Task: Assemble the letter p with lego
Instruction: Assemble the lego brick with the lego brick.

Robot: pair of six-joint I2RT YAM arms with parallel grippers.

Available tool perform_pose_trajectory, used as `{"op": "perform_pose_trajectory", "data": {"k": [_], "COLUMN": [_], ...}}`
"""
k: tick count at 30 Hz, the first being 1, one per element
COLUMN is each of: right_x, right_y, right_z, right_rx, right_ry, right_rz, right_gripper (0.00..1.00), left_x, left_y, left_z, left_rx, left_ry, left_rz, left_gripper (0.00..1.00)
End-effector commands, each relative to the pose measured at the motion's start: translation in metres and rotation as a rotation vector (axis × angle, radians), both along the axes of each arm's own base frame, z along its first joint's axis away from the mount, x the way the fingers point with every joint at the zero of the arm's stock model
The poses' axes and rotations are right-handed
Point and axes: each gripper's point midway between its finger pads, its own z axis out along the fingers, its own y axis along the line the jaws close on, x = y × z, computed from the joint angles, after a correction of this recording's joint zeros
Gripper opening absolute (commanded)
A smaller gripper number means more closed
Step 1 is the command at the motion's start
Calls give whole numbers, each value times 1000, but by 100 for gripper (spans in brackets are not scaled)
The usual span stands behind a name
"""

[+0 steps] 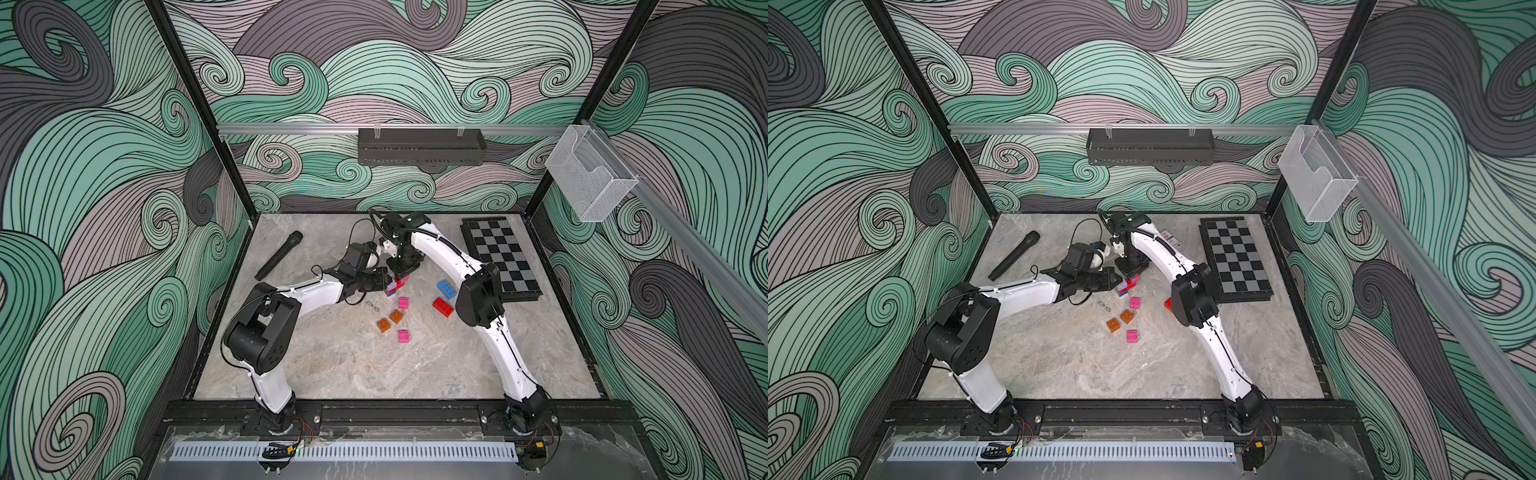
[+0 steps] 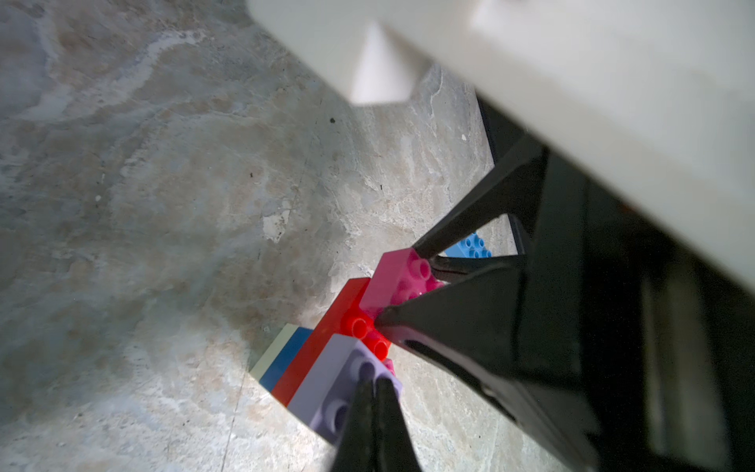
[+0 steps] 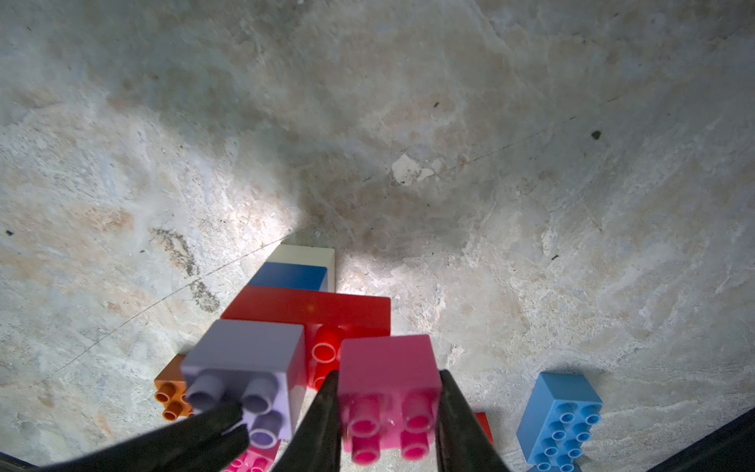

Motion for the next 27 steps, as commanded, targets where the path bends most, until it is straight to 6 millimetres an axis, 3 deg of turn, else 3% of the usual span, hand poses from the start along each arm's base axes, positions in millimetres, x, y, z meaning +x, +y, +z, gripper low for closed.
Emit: {"op": "perform_pose_trajectory", "data": {"k": [1, 11, 21, 27], "right_x": [-9, -11, -6, -3], "right_y": [-2, 3, 13, 12], "right_z": [-12, -14, 5, 7], "right_rx": [-45, -50, 17, 16], "right_ry": [39, 36, 4, -7], "right_rz": [29, 27, 27, 31], "right_gripper": [22, 22, 21, 21], "left_x": [-14, -17, -25, -25], "left_y": [12, 17, 33, 35], "left_z": [-21, -24, -28, -31], "left_rx": [48, 53, 69, 69], "left_ry": [66, 72, 82, 90], "left_rz": [-4, 1, 22, 23], "left_gripper": [0, 0, 0, 0]}}
